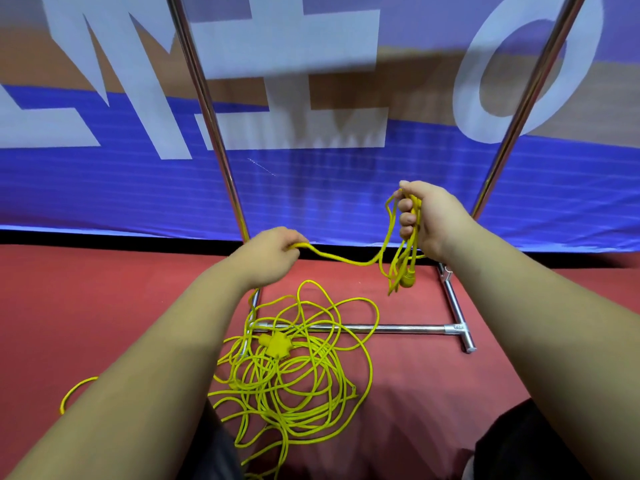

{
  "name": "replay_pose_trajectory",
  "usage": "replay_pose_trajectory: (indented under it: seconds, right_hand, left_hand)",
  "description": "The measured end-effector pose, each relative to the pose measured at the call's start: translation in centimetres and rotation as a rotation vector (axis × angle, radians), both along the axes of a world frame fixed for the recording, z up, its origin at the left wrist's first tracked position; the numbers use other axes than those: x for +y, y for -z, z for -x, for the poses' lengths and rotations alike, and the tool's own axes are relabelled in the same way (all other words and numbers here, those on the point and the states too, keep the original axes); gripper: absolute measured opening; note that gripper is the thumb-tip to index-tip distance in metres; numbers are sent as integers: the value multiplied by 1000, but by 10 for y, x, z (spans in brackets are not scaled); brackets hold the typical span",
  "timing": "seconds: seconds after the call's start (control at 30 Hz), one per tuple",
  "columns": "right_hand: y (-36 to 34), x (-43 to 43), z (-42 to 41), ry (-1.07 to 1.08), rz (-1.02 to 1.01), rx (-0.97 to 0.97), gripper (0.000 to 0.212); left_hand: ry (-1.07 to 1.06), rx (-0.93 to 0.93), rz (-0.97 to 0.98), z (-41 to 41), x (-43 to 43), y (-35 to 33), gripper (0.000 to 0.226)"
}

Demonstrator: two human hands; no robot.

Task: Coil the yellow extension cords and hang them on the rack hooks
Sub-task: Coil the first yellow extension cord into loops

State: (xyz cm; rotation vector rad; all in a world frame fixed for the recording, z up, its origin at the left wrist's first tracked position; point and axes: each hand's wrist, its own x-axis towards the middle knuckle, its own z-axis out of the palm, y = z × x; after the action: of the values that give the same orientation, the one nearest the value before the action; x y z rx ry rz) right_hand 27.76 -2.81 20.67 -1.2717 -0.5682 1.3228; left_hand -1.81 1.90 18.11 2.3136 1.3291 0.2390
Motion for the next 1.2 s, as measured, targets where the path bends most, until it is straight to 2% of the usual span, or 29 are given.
replay_pose_trajectory:
  seconds: [0.07, 0.17, 0.3, 0.37, 0.47, 0.53, 0.6, 0.7, 0.73, 0.8, 0.87, 0.97, 1.07, 1.2]
  right_hand:
    - [6, 1, 5, -45, 29, -56, 15]
    - [12, 0, 17, -108, 76, -149, 8]
    - [16, -5, 31, -321, 158, -272, 20]
    - [14, -10, 38, -472, 143, -307, 24]
    - [9, -15, 45, -596, 48, -298, 9]
    - [7, -15, 47, -616, 4, -273, 9]
    - [3, -15, 49, -582, -6, -250, 12]
    - [-5, -13, 50, -488, -17, -189, 21]
    - [-7, -13, 49, -461, -22, -159, 22]
    - [-8, -10, 43, -410, -18, -103, 20]
    - [-10, -10, 36, -388, -1, -90, 17]
    - [-12, -13, 27, -431, 43, -141, 4]
    - [-4, -14, 19, -484, 114, -248, 24]
    - [6, -12, 19, -458, 185, -329, 24]
  left_hand:
    - [112, -5, 30, -8, -9, -5, 35]
    - [200, -87, -60, -21, -19, -12, 35]
    - [-25, -326, -95, -34, -29, -27, 28]
    - [-99, -371, -132, -35, -31, -31, 20]
    - [-135, -411, -138, -31, -31, -29, 19]
    - [-160, -441, -104, -26, -27, -22, 20]
    - [-147, -469, -1, -20, -21, -11, 21]
    - [25, -449, 343, -6, -16, 7, 16]
    - [86, -385, 450, -1, -15, 15, 14]
    - [161, -175, 530, 7, -16, 26, 16]
    - [123, -90, 487, 9, -12, 35, 18]
    - [-53, -292, 318, 4, -4, 31, 26]
    - [-134, -441, 107, 0, 0, 10, 38]
    - [-76, -424, -90, -2, -8, -17, 46]
